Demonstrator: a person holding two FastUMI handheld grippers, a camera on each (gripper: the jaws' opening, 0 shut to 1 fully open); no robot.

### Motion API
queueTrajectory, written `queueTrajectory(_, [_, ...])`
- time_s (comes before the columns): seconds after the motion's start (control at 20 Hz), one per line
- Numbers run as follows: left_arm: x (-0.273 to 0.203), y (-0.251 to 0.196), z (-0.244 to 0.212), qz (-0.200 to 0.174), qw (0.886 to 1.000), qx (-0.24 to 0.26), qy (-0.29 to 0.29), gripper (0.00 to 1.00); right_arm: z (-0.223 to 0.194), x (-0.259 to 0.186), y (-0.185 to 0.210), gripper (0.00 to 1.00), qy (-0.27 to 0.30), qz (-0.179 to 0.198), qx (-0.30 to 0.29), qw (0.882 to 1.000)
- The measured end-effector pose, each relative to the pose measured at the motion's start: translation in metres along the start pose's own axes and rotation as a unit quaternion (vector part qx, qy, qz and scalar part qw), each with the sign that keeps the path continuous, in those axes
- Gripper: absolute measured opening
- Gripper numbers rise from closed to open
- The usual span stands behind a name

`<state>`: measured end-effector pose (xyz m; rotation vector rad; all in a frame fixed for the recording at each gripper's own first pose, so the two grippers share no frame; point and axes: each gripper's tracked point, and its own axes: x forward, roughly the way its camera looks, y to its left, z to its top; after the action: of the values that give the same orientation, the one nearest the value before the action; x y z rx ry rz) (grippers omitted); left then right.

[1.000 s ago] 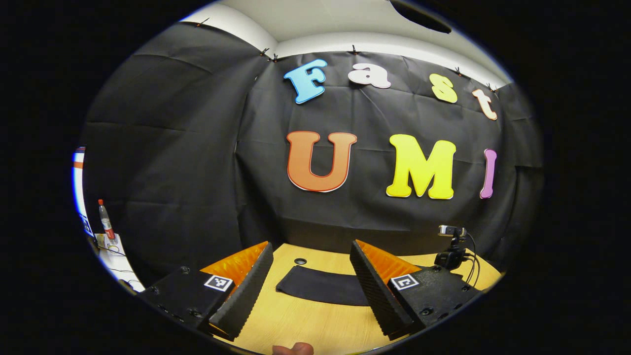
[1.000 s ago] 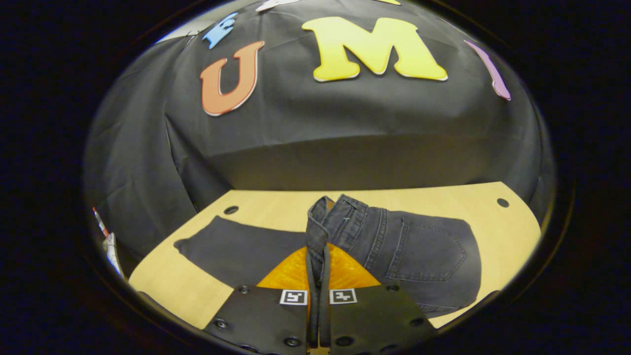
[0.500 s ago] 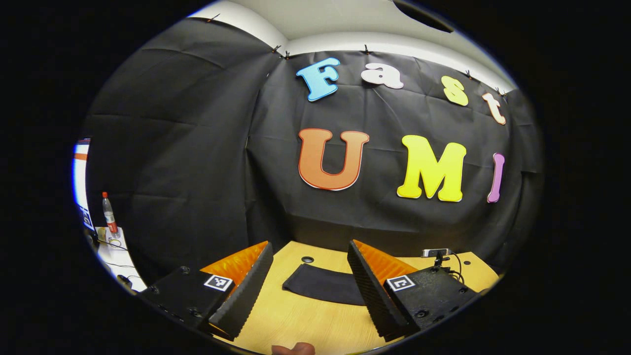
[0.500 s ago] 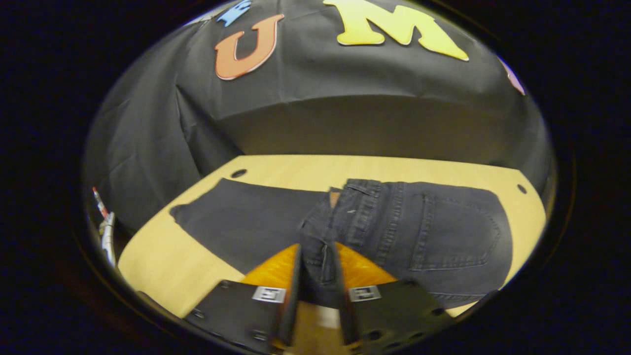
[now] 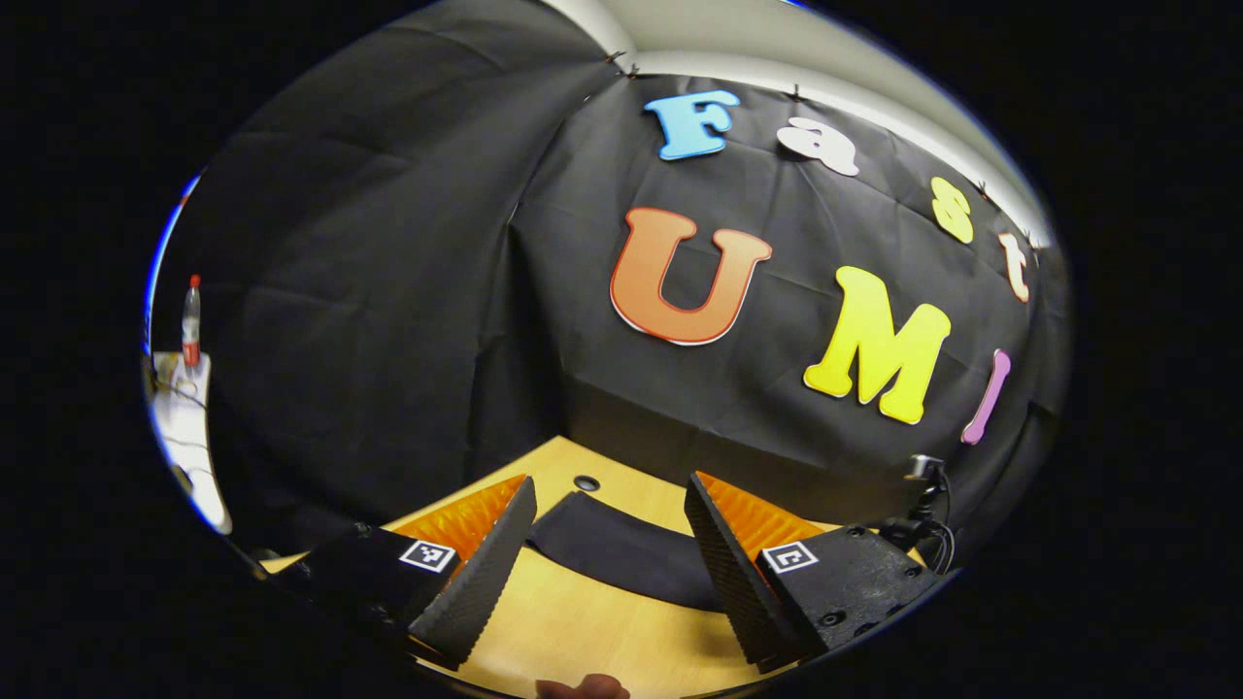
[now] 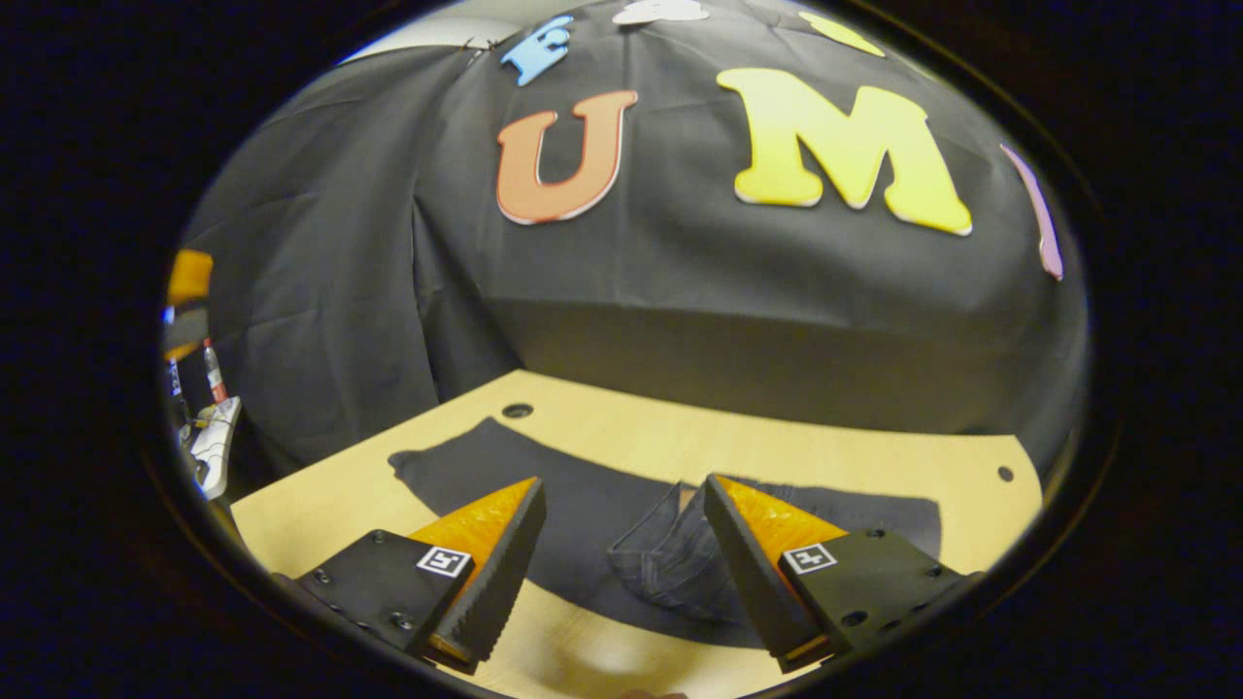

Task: Grasp the waist and the cuffs of the jeans and fold them to make the two legs overlap; first hold the waist and fold one-third of the jeans toward the cuffs, then hold the cuffs and fold the remaining one-third in the same direction to finish folding.

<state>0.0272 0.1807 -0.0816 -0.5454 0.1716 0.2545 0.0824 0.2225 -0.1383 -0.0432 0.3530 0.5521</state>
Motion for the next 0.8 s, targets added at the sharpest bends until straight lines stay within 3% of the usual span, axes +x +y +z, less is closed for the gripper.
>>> queueTrajectory(0.05, [0.012,0.003,-0.013,0.0,0.999,-0.03,0.019,0.99,0.017,-0.008,-0.006,1.0,-0.015,-0.003,-0.001,1.0])
queueTrajectory(0.2, [0.04,0.012,-0.055,0.008,0.991,-0.112,0.074,0.99,0.078,-0.048,-0.033,0.96,-0.073,-0.022,-0.004,0.997])
queueTrajectory(0.35, [0.068,0.034,-0.094,0.033,0.975,-0.177,0.128,0.99,0.138,-0.095,-0.073,0.96,-0.135,-0.063,0.0,0.989])
queueTrajectory(0.5, [0.094,0.054,-0.13,0.058,0.95,-0.252,0.176,0.99,0.176,-0.148,-0.114,0.95,-0.18,-0.108,-0.002,0.978])
queueTrajectory(0.7, [0.123,0.071,-0.163,0.087,0.906,-0.352,0.217,0.99,0.196,-0.208,-0.171,0.96,-0.208,-0.182,-0.004,0.961])
queueTrajectory(0.8, [0.134,0.08,-0.169,0.091,0.897,-0.373,0.217,0.99,0.2,-0.23,-0.198,0.96,-0.212,-0.217,-0.007,0.953])
